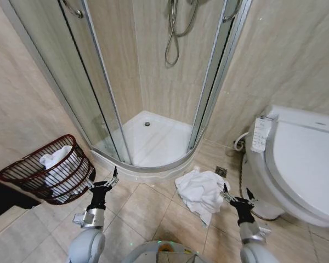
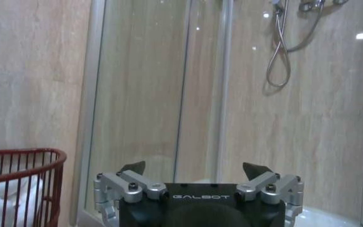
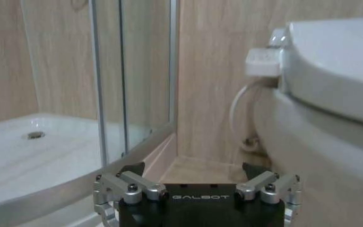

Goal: Discard the used towel into the hamper.

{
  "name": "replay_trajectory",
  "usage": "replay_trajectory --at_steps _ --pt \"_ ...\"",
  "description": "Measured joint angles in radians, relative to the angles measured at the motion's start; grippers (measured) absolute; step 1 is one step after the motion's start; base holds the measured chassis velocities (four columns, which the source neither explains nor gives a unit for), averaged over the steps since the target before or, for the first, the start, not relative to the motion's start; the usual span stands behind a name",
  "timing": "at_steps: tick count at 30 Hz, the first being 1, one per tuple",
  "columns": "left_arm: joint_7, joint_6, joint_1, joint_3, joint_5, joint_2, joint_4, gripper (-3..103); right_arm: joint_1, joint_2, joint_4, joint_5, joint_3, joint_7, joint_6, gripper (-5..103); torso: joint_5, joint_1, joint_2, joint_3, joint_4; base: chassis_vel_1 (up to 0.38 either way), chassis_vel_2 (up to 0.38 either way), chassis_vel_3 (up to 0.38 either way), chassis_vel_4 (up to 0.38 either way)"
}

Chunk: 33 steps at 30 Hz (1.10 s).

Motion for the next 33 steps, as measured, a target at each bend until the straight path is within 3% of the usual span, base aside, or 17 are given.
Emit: replay_trajectory --at_steps 12,19,25,29,33 --pt "-0.009 -0.012 0.006 -0.019 -0.003 -0.002 0.021 100 0.282 -0.061 -0.270 0.032 -0.038 -0.054 -0.102 100 -0.0001 0.000 0.000 0.000 -0.0001 0.000 0.000 0.000 0.000" --pt "-0.015 -0.011 0.014 -0.035 -0.022 0.010 0.022 100 0.397 -0.064 -0.389 0.059 -0.060 -0.084 -0.145 100 -0.0001 0.000 0.000 0.000 -0.0001 0.000 0.000 0.000 0.000" --pt "-0.019 -0.010 0.014 -0.042 -0.035 0.018 0.026 100 0.461 -0.052 -0.449 0.118 -0.079 -0.157 -0.207 100 -0.0001 0.000 0.000 0.000 0.0000 0.000 0.000 0.000 0.000" --pt "-0.019 -0.007 0.010 -0.042 -0.037 0.020 0.031 100 0.475 -0.026 -0.448 0.147 -0.091 -0.141 -0.259 100 -0.0002 0.000 0.000 0.000 0.0000 0.000 0.000 0.000 0.000" --pt "-0.020 0.001 0.006 -0.043 -0.038 0.021 0.032 100 0.490 0.020 -0.448 0.159 -0.111 -0.058 -0.307 100 -0.0002 0.000 0.000 0.000 0.0000 0.000 0.000 0.000 0.000"
